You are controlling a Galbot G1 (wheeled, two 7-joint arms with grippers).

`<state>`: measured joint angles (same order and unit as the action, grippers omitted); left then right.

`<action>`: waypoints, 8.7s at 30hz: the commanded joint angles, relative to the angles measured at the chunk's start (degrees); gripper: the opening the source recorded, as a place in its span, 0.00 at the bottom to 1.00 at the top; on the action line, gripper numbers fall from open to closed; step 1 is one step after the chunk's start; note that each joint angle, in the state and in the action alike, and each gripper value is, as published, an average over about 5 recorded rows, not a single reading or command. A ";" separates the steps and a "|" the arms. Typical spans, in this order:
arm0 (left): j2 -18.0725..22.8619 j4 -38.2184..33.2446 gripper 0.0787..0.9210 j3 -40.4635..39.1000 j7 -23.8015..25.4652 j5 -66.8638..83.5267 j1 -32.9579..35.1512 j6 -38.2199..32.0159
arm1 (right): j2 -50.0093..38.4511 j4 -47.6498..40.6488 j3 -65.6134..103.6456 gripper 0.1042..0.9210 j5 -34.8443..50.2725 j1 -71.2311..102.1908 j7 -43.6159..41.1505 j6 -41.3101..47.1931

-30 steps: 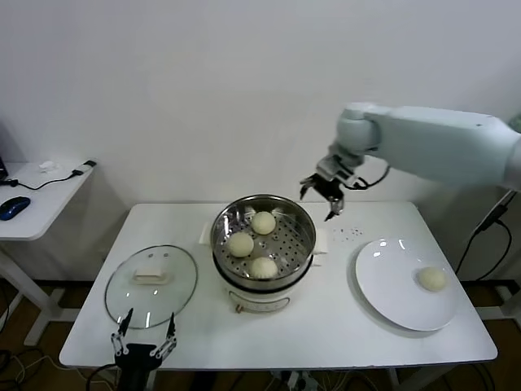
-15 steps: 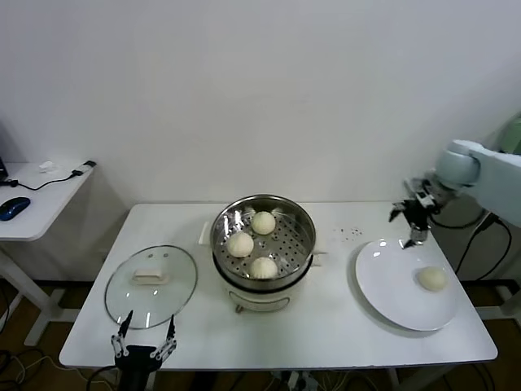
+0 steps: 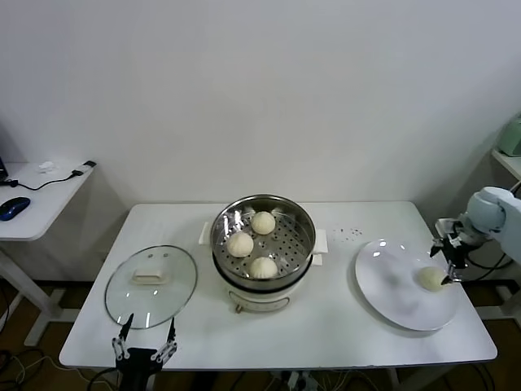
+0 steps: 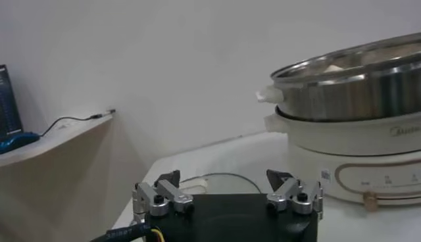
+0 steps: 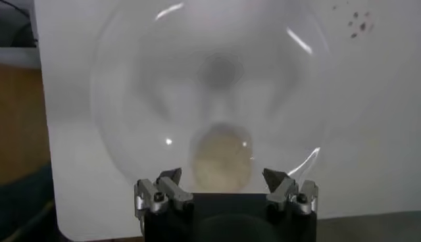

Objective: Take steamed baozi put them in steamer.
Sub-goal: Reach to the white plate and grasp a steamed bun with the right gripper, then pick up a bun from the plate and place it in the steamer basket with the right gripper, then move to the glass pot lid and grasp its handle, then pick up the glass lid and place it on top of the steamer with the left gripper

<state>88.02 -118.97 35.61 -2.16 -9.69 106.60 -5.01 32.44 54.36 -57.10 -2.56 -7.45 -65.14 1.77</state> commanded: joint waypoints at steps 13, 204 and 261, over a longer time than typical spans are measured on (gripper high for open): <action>-0.03 1.09 0.88 0.64 0.00 -0.31 -0.21 0.07 | 7.13 -10.33 13.04 0.88 -7.74 9.82 1.02 -1.86; -8.21 40.88 0.88 5.12 -9.44 -83.03 -39.08 1.72 | 26.28 37.41 94.40 0.88 28.17 84.81 49.37 -11.84; -21.08 -5.87 0.09 2.35 -0.79 -61.55 -18.06 28.41 | 27.62 28.16 92.24 0.88 20.38 77.49 48.45 -14.32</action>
<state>72.31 -106.37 41.30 -7.55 -74.58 82.48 8.50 60.52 84.16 36.30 19.32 71.86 -16.83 -12.41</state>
